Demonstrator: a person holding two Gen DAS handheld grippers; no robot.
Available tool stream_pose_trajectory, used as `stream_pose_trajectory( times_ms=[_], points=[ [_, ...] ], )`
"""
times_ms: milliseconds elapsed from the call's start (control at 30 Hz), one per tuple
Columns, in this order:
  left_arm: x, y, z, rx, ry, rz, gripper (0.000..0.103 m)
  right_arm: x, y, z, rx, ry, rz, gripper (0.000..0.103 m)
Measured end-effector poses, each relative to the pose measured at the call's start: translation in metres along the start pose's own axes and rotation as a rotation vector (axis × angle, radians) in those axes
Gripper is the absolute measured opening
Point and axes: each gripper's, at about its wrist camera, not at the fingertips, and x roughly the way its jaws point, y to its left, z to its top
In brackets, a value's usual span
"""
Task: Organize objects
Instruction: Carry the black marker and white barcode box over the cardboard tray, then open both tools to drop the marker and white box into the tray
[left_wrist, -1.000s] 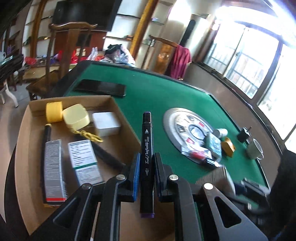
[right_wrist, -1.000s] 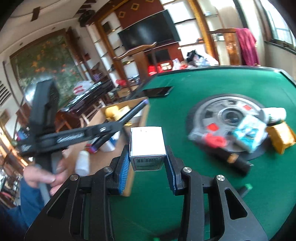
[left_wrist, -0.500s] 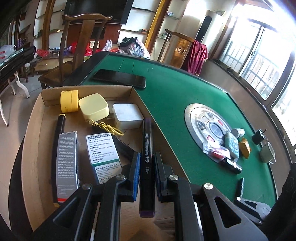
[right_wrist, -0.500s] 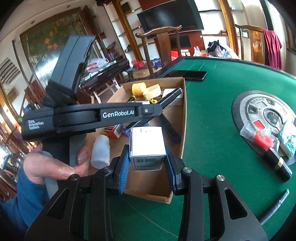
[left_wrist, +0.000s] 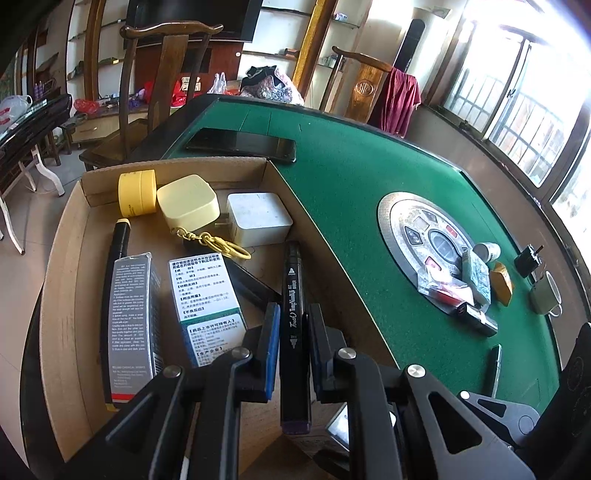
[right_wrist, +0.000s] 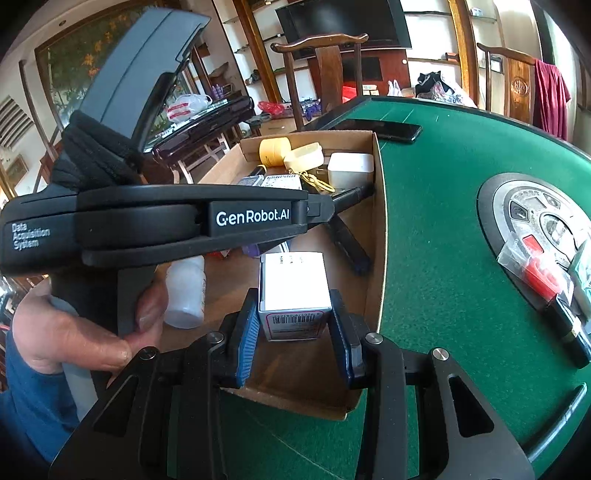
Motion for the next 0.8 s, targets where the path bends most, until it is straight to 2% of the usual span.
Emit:
stream_pose_trajectory(
  times_ms=[467, 800],
  points=[
    [-0.0002, 0.0014, -0.0002, -0.014, 0.005, -0.010, 0.014, 0.0012, 0.0097, -0.0024, -0.053, 0.018, -0.036, 0.036],
    [-0.0064, 0.0023, 0.0010, -0.041, -0.015, -0.050, 0.015, -0.0061, 0.0092, -0.0007, -0.053, 0.003, -0.019, 0.036]
  ],
)
